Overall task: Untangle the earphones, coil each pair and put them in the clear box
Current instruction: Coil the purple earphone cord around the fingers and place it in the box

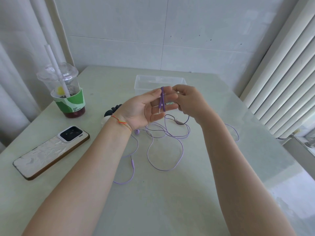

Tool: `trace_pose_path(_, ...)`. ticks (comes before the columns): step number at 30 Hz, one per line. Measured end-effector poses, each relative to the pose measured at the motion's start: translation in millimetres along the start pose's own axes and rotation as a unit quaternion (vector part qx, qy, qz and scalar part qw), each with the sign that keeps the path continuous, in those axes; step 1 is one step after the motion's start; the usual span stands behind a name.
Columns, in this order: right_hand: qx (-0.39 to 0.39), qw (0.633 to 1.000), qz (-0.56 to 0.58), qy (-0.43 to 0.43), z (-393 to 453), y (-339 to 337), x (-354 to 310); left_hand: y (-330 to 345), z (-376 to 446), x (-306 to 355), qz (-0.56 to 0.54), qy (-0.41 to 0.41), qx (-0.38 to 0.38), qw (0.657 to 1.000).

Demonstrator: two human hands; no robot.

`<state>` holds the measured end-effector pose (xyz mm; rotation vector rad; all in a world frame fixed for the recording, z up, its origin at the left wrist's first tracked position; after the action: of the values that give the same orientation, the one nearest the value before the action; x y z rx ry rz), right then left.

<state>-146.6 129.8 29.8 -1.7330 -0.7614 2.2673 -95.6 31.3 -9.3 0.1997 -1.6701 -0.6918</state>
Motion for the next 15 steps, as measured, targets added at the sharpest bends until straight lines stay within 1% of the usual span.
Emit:
trace_pose_path(4, -0.132, 0.987, -0.083, 0.027, -12, 29, 7, -14, 5, 3, -0.059, 0.025, 0.024, 0.998)
trace_pose_path(7, -0.196, 0.972, -0.122, 0.033, -18, 42, 10, -26, 8, 6, -0.081, 0.045, 0.049, 0.995)
trace_pose_path(9, -0.218, 0.966, -0.135, 0.033, -21, 46, 10, -34, 8, 8, -0.079, 0.058, 0.070, 0.993)
trace_pose_path(11, -0.224, 0.963, -0.147, 0.033, -22, 46, 9, -39, 9, 7, -0.064, 0.064, 0.087, 0.992)
trace_pose_path(15, -0.238, 0.954, -0.183, 0.018, -25, 47, 2, -41, 10, 3, -0.009, 0.067, 0.102, 0.992)
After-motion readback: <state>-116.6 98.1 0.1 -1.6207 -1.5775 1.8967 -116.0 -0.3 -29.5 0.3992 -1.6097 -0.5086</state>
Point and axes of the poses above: each hand's wrist, its own z-axis towards the middle knuckle, its own y-axis out of the palm, x = y × z, the point moved 10 cm from there along z, towards the middle knuckle, and after that the axes turned 1 degree about x, right-handed, at the moved point
